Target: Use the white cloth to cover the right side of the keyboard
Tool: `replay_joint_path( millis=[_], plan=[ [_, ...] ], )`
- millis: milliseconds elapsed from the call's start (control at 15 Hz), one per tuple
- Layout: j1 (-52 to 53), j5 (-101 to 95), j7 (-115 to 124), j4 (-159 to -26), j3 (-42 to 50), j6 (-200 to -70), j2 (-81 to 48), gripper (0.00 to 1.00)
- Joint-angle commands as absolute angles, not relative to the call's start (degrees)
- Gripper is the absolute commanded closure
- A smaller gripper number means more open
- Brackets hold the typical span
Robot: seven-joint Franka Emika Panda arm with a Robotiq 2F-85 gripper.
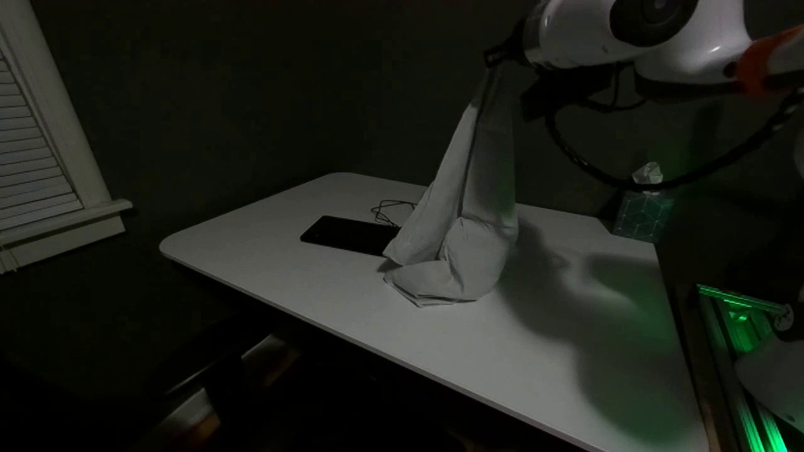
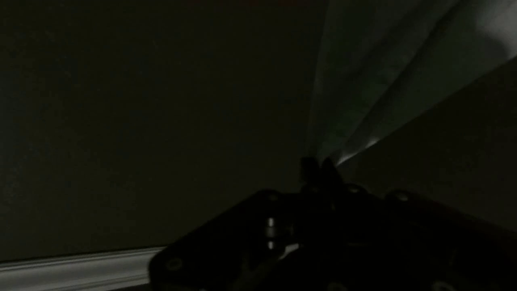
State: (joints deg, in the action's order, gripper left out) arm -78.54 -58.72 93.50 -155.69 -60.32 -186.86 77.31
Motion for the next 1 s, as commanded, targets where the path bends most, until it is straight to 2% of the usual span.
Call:
replay_joint_path(
  millis=[0,333,600,800,867,933],
  plan=[
    [-77.6,-67.1,89.8,-157.2,-59.9,-180.6,71.5,0.99],
    [-77.1,-73.3,80.7,-158.2,-59.2,-170.2,62.8,0.99],
    [-76.3,-72.9,68.9,-158.1,-57.6,-163.6,54.5,0.99],
    [-75.9,-70.3,59.5,-157.8,-57.9,-153.9,51.2,0.99],
    [-75.3,-69.1,55.9,-157.7,-57.6,-150.9,50.1,0.74],
    [-74.4,-67.6,51.7,-157.7,-57.0,-148.1,49.0,0.71]
  ],
)
